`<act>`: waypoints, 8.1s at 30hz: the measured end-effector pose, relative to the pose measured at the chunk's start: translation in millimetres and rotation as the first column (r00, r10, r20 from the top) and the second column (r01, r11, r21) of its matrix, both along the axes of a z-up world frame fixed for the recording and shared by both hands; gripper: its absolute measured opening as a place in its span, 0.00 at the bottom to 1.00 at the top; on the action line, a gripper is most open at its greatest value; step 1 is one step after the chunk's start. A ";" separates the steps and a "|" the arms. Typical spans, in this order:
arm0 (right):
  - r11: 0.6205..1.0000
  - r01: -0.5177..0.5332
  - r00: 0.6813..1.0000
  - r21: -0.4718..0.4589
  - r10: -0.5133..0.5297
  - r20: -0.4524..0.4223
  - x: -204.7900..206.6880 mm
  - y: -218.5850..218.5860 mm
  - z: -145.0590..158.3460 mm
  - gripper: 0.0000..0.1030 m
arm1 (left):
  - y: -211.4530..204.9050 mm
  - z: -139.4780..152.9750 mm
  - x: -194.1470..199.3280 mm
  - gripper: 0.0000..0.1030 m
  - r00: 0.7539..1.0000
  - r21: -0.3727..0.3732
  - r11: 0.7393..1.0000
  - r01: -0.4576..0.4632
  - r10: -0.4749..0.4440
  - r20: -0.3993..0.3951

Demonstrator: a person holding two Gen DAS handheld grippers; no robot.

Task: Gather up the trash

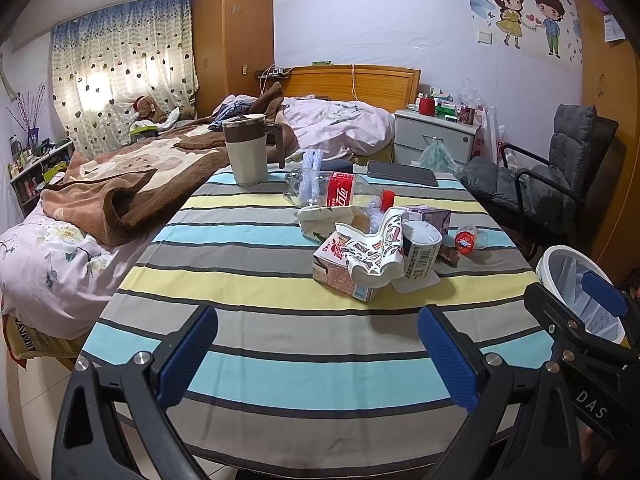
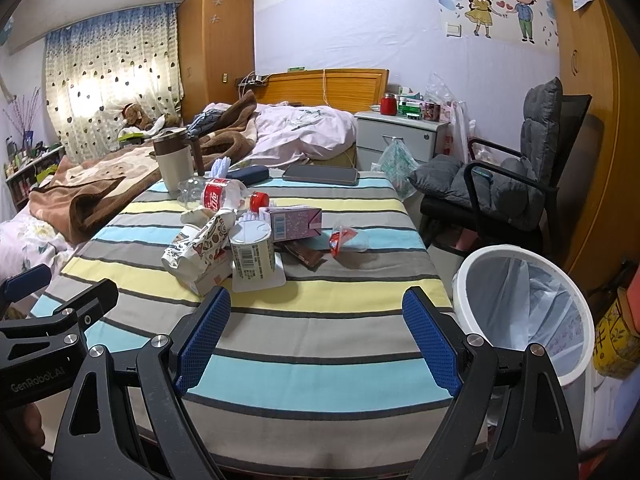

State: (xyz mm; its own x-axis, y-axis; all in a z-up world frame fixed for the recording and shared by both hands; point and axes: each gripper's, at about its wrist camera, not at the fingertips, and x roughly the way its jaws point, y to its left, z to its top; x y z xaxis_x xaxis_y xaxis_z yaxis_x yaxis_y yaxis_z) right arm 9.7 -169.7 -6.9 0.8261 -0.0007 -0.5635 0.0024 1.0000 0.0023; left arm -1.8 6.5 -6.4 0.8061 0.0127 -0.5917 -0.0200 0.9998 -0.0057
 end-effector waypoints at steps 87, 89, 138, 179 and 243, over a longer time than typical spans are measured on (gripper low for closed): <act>0.997 0.011 0.997 0.078 -0.006 -0.072 67.8 -50.1 -21.6 0.80 | 12.5 -19.9 75.5 0.98 0.973 -0.197 0.965 0.170 -0.197 -0.121; 0.996 0.006 0.996 0.094 0.003 -0.090 78.6 -50.6 -24.6 0.79 | 8.4 -19.1 80.9 0.98 0.969 -0.201 0.961 0.189 -0.216 -0.123; 0.976 -0.050 0.972 0.213 0.097 -0.216 125.5 -68.5 -35.8 0.42 | -18.1 -12.1 124.6 0.57 0.961 -0.158 0.959 0.237 -0.255 -0.110; 0.919 0.392 0.904 0.047 -0.375 -0.206 27.6 -237.8 -23.7 0.42 | -294.9 -7.0 106.1 0.59 0.646 -0.181 0.659 0.730 -0.752 -0.133; 0.988 -0.086 0.989 0.132 0.101 -0.111 87.8 -32.8 -21.9 0.64 | 19.8 -49.1 110.6 0.83 0.965 -0.163 0.969 0.188 -0.213 -0.152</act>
